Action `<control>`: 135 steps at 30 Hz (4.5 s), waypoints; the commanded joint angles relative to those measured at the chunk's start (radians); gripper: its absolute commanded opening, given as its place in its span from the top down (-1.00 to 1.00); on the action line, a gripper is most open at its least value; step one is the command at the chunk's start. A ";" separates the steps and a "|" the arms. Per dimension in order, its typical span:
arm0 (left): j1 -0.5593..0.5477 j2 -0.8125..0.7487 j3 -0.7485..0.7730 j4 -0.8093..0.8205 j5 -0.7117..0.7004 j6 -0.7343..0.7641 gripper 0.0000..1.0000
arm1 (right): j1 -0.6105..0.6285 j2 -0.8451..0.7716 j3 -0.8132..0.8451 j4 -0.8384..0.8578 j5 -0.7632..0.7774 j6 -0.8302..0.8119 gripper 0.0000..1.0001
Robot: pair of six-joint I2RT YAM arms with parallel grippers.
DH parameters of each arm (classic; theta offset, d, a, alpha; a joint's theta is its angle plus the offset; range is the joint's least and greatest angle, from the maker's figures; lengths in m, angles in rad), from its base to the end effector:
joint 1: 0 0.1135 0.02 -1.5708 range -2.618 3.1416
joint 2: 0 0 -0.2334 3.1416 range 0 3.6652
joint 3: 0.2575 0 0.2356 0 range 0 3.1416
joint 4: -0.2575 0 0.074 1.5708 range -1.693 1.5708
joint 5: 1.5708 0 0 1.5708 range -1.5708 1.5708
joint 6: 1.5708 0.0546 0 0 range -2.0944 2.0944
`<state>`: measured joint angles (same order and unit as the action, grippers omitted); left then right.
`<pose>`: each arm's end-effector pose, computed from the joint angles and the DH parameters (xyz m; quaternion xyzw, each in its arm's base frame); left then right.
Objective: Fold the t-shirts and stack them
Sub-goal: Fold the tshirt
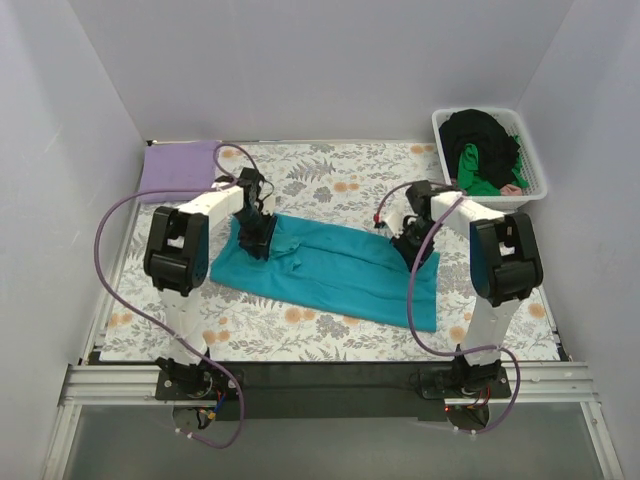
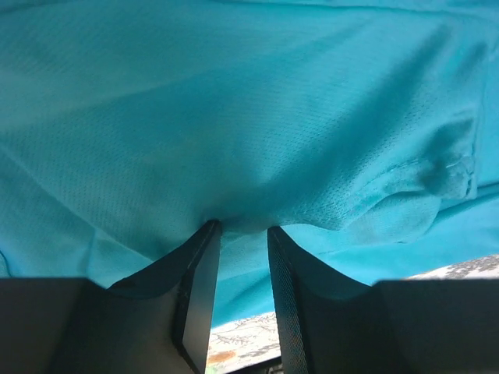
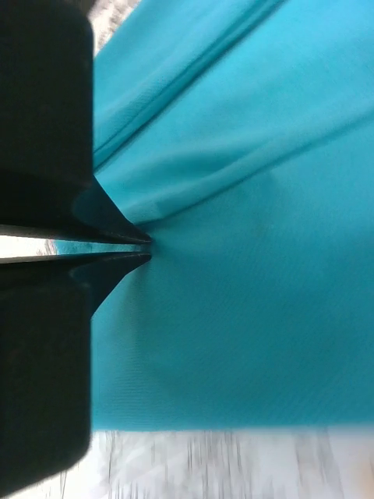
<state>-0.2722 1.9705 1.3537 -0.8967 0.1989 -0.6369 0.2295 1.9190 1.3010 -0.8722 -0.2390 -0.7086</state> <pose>0.3233 -0.1014 0.1183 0.1776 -0.9787 0.1017 0.0180 0.3187 0.0877 0.1232 -0.4527 0.8828 0.1062 0.0671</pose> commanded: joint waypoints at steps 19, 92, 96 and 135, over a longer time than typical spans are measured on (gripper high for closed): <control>0.064 0.049 0.511 0.137 0.166 -0.023 0.11 | 0.295 -0.117 0.228 -0.148 -0.215 0.080 0.67; -0.045 -0.938 -0.562 0.002 0.602 0.907 -0.13 | 0.654 -0.670 -0.417 0.356 -0.046 -0.156 0.28; -0.171 -1.036 -0.740 0.016 0.536 0.971 -0.12 | 0.764 -0.712 -0.566 0.501 -0.026 -0.227 0.31; -0.410 -1.041 -0.884 0.220 0.340 0.790 -0.27 | 0.715 -0.578 -0.614 0.581 -0.032 -0.252 -0.04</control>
<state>-0.6781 0.9371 0.4698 -0.6949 0.5308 0.1551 0.9474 1.3354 0.6483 -0.2634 -0.2279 -0.9527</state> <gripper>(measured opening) 0.633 0.522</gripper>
